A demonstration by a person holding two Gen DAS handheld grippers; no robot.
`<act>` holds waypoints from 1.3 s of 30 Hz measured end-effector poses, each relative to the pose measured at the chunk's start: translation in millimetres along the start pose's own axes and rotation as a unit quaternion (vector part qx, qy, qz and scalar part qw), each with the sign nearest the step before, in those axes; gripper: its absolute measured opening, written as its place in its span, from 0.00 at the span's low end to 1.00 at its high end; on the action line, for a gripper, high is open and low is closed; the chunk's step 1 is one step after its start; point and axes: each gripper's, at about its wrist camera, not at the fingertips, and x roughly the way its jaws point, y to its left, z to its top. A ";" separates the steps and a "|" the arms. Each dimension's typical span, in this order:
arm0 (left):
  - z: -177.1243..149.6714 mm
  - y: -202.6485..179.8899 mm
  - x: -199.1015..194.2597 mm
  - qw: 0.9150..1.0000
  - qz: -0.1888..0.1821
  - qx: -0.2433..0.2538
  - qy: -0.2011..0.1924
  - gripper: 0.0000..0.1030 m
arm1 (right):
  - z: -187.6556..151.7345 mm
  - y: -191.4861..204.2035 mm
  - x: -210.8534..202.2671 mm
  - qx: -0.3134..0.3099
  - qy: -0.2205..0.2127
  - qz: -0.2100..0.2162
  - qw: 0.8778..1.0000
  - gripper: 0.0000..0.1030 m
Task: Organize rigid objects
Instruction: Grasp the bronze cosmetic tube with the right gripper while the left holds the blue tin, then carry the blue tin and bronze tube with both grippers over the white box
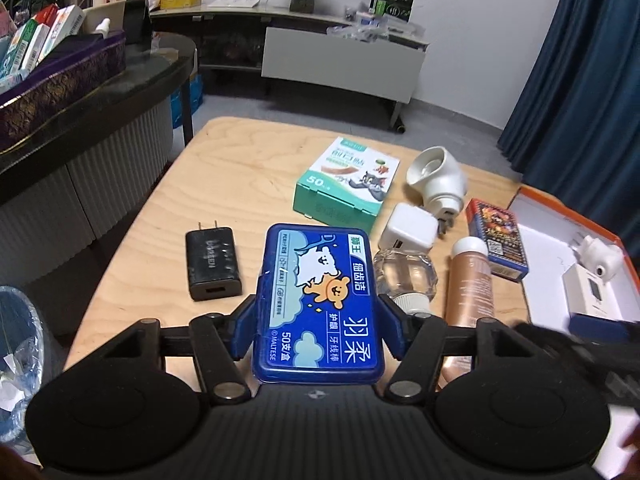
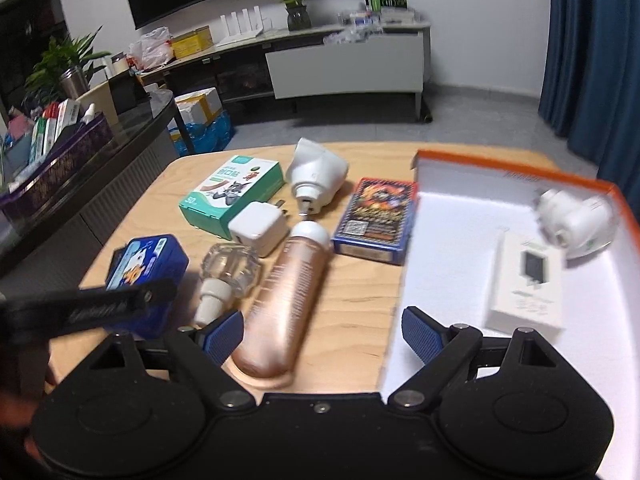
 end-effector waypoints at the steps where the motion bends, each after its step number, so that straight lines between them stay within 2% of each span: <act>1: -0.1 1.4 -2.1 1.000 0.000 -0.002 -0.002 0.61 | 2.2 2.0 6.4 0.005 0.003 -0.002 1.000 0.96; 5: -1.7 6.0 -8.0 1.000 -0.005 -0.008 -0.005 0.61 | 10.7 11.6 35.2 0.011 0.020 -0.017 1.000 0.82; 8: -2.6 7.4 -9.2 1.000 -0.007 -0.007 -0.005 0.61 | 13.0 17.1 51.5 0.013 0.025 -0.025 0.999 0.81; 10: -2.9 8.8 -8.6 1.000 -0.008 -0.010 -0.003 0.61 | 12.0 23.5 58.0 0.001 0.022 -0.035 0.999 0.69; 11: -3.1 9.1 -8.5 1.000 -0.007 -0.011 -0.003 0.61 | 11.2 27.4 58.9 -0.009 0.016 -0.036 0.999 0.54; 13: -3.3 9.2 -8.8 1.000 -0.010 -0.013 -0.003 0.61 | 10.0 33.3 59.3 -0.022 0.013 -0.046 0.999 0.47; 18: -3.4 4.8 -14.5 1.000 -0.016 -0.006 -0.010 0.61 | 4.2 29.5 43.4 -0.019 0.000 -0.038 0.999 0.46; 31: -11.5 -30.9 -26.7 0.998 -0.057 0.017 -0.011 0.61 | -2.8 -1.9 -42.8 -0.010 -0.072 -0.023 0.997 0.46; 39: -17.0 -65.9 -34.7 0.995 -0.095 0.041 -0.006 0.61 | -11.8 -26.8 -84.2 0.004 -0.110 -0.050 0.993 0.46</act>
